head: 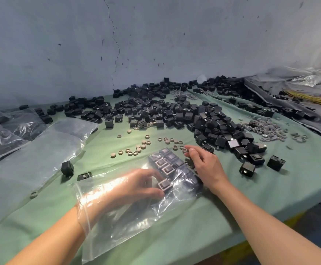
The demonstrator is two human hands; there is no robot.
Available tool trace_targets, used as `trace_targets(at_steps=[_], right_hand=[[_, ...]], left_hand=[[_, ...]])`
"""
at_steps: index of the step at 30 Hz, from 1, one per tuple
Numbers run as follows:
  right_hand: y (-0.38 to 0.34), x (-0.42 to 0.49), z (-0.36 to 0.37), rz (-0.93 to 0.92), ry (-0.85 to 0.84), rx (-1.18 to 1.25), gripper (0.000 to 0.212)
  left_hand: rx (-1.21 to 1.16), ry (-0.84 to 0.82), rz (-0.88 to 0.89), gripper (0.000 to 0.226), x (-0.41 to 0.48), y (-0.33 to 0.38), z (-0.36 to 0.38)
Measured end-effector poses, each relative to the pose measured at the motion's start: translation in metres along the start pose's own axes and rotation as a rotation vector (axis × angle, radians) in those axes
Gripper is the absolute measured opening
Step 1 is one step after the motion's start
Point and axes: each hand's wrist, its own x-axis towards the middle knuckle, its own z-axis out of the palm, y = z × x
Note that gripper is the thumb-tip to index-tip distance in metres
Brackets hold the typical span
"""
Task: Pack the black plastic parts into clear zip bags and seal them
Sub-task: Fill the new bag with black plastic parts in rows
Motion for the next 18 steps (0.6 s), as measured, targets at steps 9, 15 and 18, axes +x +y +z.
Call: trace_targets(at_steps=[9, 15, 18], right_hand=[[0.002, 0.0, 0.0, -0.008, -0.001, -0.017, 0.045], [0.0, 0.001, 0.001, -0.005, -0.01, -0.011, 0.054], [0.001, 0.0, 0.001, -0.009, 0.0, -0.007, 0.059]], left_hand=[[0.117, -0.001, -0.035, 0.025, 0.006, 0.008, 0.0], [0.164, 0.035, -0.075, 0.027, 0.013, 0.013, 0.006], [0.227, 0.056, -0.091, 0.025, 0.019, 0.018, 0.006]])
